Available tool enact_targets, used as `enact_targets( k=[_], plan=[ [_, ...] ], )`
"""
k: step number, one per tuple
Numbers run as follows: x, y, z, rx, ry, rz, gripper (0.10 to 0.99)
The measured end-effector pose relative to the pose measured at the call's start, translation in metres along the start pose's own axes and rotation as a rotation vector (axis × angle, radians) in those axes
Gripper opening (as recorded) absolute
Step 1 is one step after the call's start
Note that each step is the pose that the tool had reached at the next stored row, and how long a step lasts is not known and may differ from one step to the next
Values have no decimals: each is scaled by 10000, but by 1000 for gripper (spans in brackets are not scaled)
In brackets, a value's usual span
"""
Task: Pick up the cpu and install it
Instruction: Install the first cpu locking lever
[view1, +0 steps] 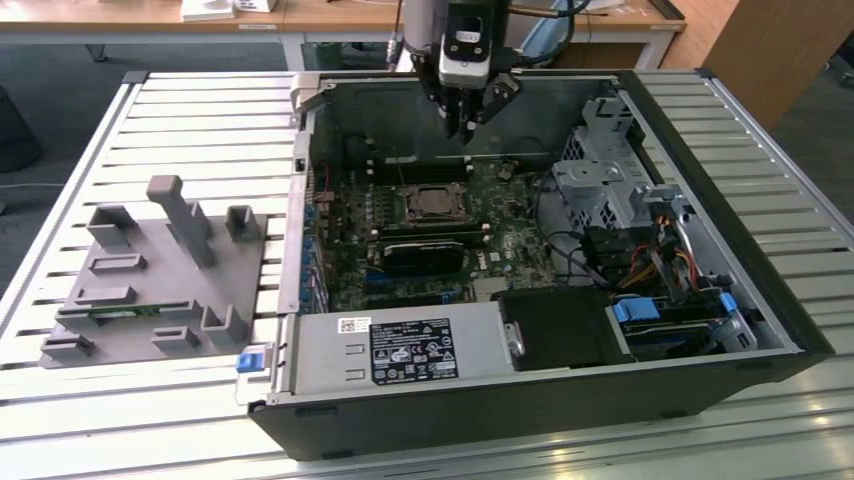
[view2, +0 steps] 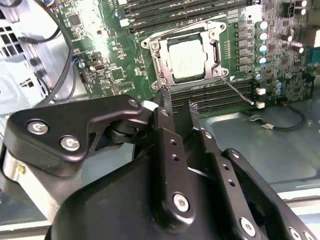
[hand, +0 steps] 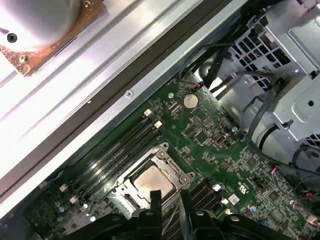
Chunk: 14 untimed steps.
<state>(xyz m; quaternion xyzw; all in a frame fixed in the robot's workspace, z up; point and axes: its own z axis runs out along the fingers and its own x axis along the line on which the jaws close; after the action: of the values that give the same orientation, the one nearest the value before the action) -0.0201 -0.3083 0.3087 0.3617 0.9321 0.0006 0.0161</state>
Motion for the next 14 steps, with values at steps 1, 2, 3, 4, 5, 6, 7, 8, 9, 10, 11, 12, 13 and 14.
enact_targets(
  k=[1,2,3,4,5,6,7,8,9,10,11,12,13,14],
  plan=[
    [0,0,0,-3,2,-120,286],
    [0,0,0,-8,3,-241,286],
    [0,0,0,-14,6,-496,271],
    [0,0,0,-18,8,-630,204],
    [0,0,0,-22,10,-765,204],
    [0,0,0,-27,11,-907,204],
    [0,0,0,-32,14,-1093,204],
    [0,0,0,-36,15,-1225,204],
    [0,0,0,-40,17,-1362,204],
    [0,0,0,-44,19,-1499,204],
    [0,0,0,-49,21,-1643,204],
    [0,0,0,-53,23,-1782,188],
    [0,0,0,-57,24,-1929,188],
    [0,0,0,-62,27,-2114,188]
  ],
)
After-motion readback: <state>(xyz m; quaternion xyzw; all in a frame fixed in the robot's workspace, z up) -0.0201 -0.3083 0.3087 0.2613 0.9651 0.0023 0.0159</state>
